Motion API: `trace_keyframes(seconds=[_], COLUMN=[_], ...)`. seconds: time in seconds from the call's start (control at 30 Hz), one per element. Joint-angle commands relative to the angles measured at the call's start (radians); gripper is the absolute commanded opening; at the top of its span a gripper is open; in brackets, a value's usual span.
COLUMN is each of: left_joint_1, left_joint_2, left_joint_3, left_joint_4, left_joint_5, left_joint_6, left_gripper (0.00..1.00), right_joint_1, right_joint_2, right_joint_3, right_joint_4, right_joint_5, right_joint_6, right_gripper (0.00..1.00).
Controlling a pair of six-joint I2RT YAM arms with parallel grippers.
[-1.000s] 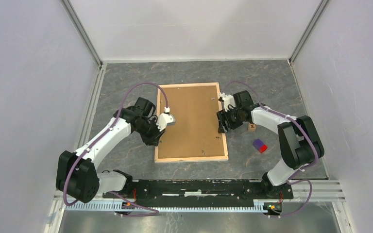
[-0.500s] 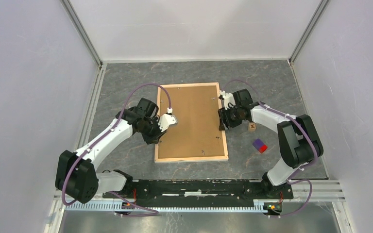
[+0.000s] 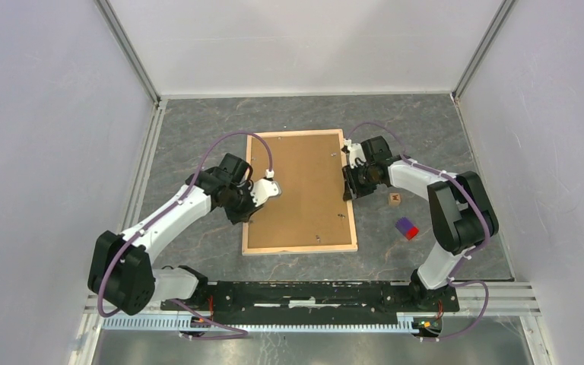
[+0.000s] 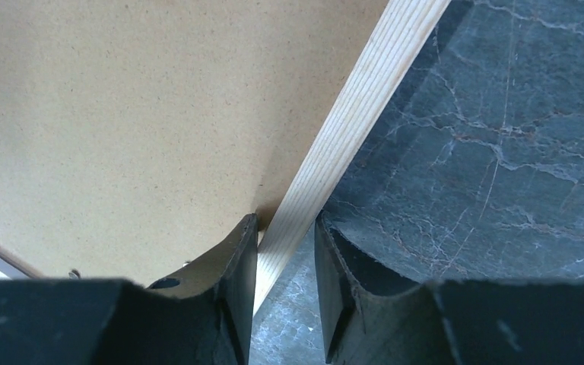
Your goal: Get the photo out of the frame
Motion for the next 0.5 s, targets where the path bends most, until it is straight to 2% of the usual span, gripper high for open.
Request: trace_keyframes(seconds=[0.0,0.1,0.3,0.47], left_joint_1=[-0.001,-0.002,-0.002,-0.002], left_joint_2=[0.024,0.042,0.052,0.066], left_joint_3=[0.033,0.043,0.05,0.067], left_joint_4=[0.049,0.064,0.106,0.126], left_joint_5=[-0.049,-0.053,-0.06,-0.045], left_joint_6=[0.042,0.04,0.046,0.05], left_gripper=[0.02,0.02,0.02,0.02], right_joint_1=[0.014,0.015,0.021,0.026], right_joint_2=[0.015,0.022,0.038,0.061], right_joint_3=[-0.001,0.003,0.007,0.022], right_joint_4=[-0.011,-0.018,-0.025,-0.033], right_joint_5=[0.026,0.028,0.009,0.007], right_joint_6=[-0.022,-0.031,-0.048,-0.074], right_gripper=[0.33,0.25,0.0,0.0])
